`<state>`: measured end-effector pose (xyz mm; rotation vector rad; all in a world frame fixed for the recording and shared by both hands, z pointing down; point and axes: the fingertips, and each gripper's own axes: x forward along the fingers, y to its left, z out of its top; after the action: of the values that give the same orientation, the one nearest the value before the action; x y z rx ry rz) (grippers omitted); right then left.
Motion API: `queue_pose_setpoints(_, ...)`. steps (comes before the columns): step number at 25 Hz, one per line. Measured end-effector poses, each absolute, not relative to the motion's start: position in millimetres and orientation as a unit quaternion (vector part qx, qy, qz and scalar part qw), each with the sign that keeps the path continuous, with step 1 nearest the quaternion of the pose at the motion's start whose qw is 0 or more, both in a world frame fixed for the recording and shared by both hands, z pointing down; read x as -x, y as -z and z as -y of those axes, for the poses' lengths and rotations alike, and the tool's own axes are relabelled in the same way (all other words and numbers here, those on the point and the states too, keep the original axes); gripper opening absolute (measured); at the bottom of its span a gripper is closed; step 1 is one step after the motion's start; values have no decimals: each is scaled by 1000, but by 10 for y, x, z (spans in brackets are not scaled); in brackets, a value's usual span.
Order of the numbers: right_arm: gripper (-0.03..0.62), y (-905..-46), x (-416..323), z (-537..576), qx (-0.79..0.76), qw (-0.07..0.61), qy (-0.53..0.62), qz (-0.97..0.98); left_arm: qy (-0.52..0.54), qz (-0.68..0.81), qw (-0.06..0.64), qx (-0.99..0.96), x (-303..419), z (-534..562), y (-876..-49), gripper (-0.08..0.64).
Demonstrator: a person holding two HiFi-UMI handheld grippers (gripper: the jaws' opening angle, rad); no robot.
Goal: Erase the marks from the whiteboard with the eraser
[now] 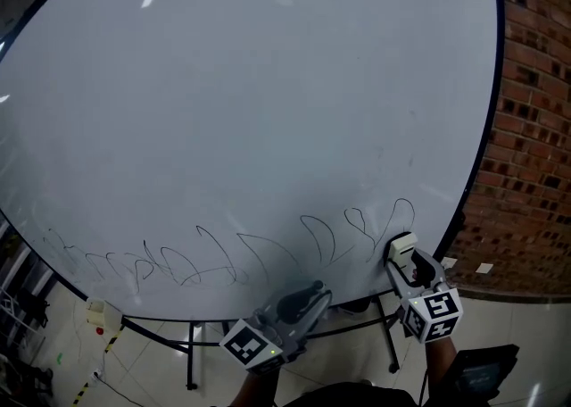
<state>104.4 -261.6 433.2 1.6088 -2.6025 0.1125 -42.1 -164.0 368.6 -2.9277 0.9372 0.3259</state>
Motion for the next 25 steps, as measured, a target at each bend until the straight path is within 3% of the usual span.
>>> queue_pose_setpoints(6,227,-4263,-1581,2763,-565,19,-48,823,-104,-308,31,945,465,1624,-3656,61)
queue_pose_setpoints(13,227,-4255,-1581,2757,-574,16,-55,817,-105,-315,30,943,515,1602,-3656,63)
queue_pose_setpoints(25,227,-4309,-634,2525,-490,63,-17,869,-108,-316,25,942,519,1545,-3672,63)
